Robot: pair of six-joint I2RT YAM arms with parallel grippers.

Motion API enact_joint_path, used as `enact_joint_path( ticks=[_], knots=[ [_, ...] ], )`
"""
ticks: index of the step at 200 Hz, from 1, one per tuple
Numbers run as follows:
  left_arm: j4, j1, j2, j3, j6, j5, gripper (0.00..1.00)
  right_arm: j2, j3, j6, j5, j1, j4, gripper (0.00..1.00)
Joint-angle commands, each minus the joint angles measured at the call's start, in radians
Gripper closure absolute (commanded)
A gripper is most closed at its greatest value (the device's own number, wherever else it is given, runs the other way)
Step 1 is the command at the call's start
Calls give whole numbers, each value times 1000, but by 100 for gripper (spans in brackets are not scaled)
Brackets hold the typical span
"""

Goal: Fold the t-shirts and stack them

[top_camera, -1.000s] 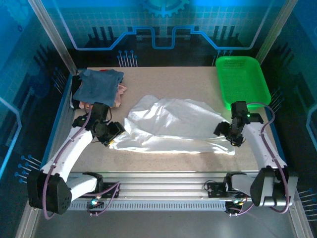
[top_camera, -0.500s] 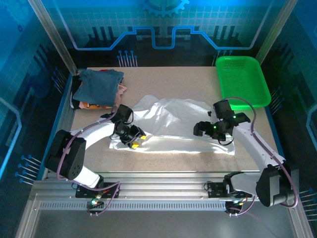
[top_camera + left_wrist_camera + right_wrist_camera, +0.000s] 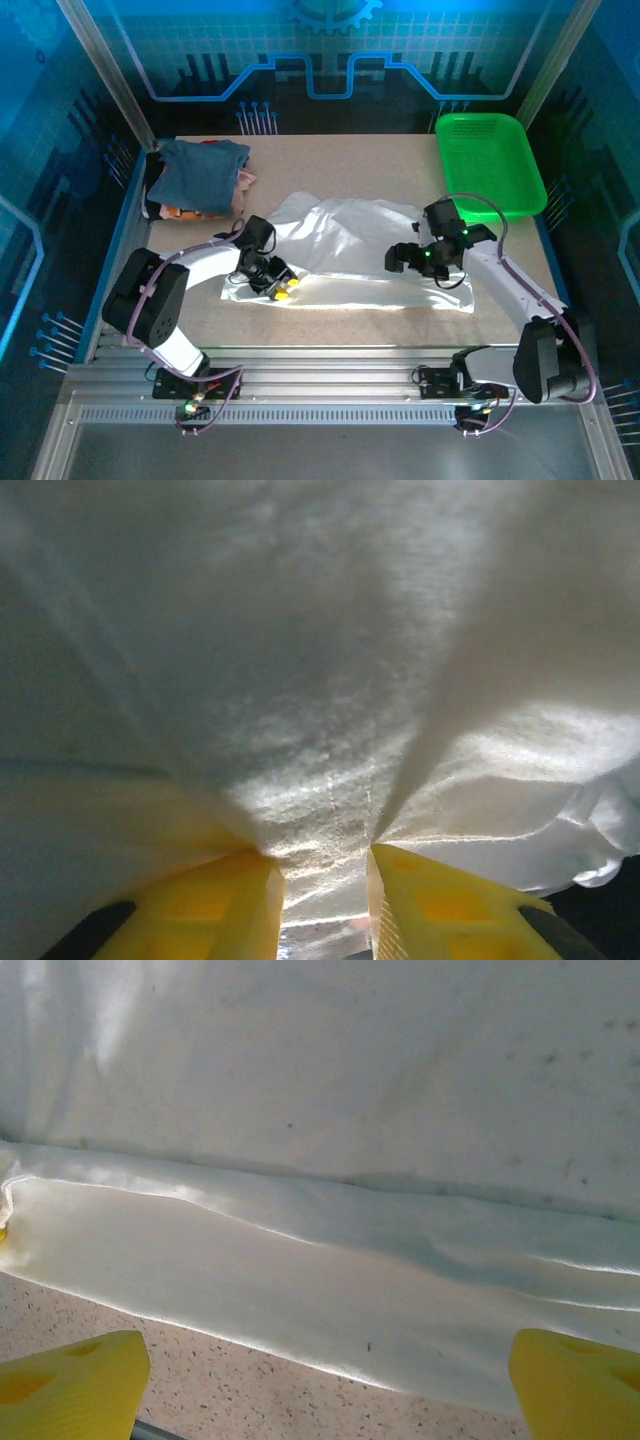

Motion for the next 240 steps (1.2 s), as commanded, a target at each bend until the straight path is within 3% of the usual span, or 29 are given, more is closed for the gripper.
enact_joint_path(
  ticks=[1, 29, 92, 115, 132, 163, 240],
  knots=[
    [-25, -9, 22, 56, 8, -12, 83, 24, -39, -12, -37, 18, 29, 6],
    [-41, -9, 34, 105, 39, -23, 97, 47, -65, -18, -47, 45, 57, 6],
    [-106, -4, 88, 241, 117, -29, 100, 164, -38, -52, -21, 139, 83, 14],
    [-116, 2, 129, 298, 140, -37, 100, 220, -23, -52, 1, 143, 90, 36],
    [-124, 13, 156, 335, 155, -48, 100, 260, -9, -40, 54, 144, 82, 62],
    [-118, 44, 186, 377, 170, -74, 100, 325, 42, -11, 188, 127, 43, 81],
    [-78, 95, 264, 435, 192, -72, 100, 402, 78, 22, 296, -5, 45, 81]
  ],
)
